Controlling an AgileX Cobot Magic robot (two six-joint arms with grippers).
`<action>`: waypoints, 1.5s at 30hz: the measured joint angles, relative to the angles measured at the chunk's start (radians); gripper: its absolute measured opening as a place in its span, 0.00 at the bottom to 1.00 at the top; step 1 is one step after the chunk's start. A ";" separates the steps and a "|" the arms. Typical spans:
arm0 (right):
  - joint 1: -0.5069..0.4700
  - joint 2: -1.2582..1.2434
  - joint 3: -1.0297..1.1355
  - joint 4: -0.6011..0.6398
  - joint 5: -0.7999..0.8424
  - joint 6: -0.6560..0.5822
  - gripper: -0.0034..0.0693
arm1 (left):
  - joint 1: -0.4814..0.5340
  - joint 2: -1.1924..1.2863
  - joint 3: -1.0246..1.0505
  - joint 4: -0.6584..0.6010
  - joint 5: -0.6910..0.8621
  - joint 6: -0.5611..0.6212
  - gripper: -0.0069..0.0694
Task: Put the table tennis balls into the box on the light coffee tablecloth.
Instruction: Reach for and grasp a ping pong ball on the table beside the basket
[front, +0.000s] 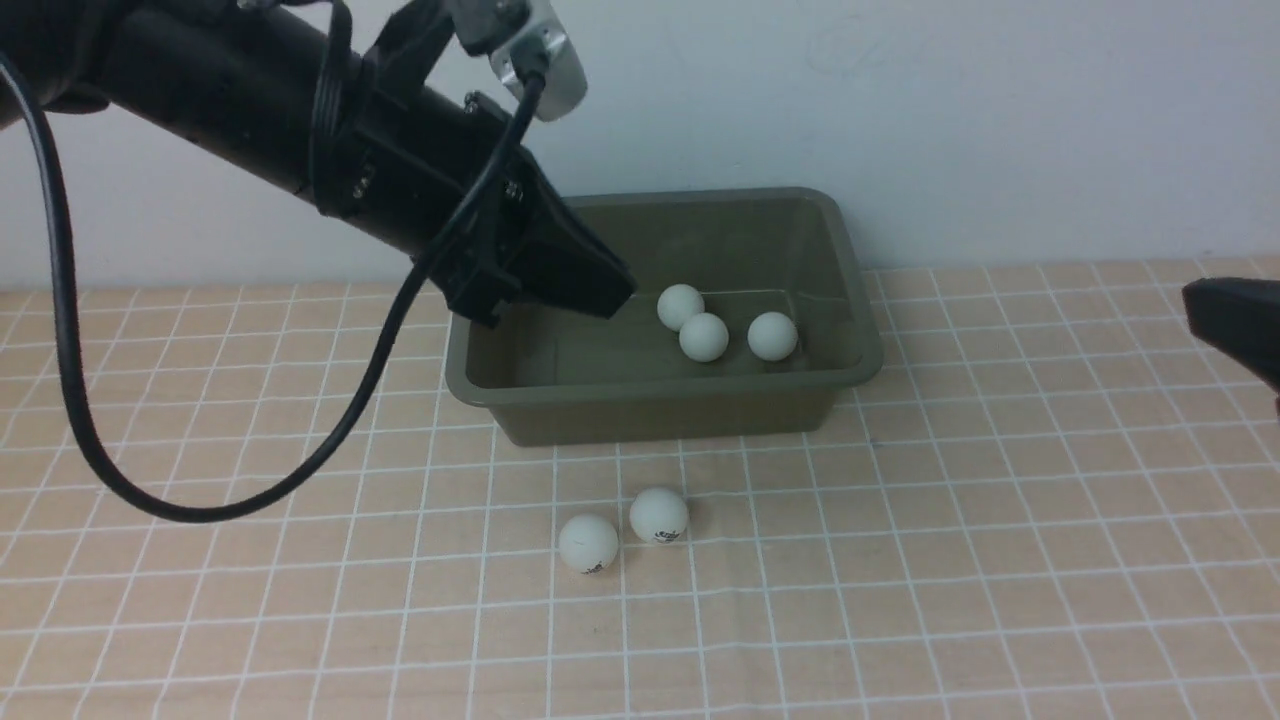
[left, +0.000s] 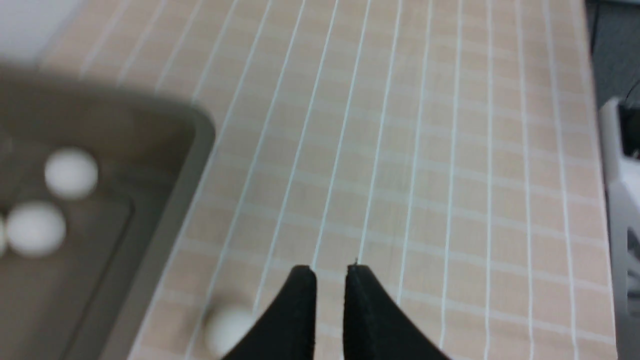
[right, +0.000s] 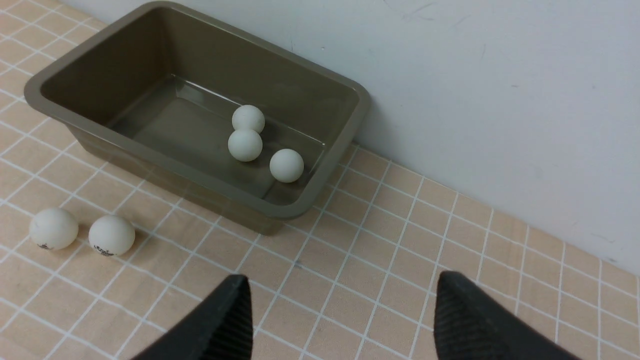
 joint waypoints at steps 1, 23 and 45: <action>0.000 0.000 0.000 0.000 0.000 0.000 0.67 | 0.000 0.009 0.000 0.027 0.004 -0.024 0.14; 0.000 0.000 0.000 0.000 0.004 0.000 0.67 | 0.000 0.180 0.202 0.121 -0.213 -0.273 0.14; 0.000 0.000 0.001 0.000 0.005 0.000 0.67 | -0.046 0.264 0.202 0.146 -0.181 -0.311 0.66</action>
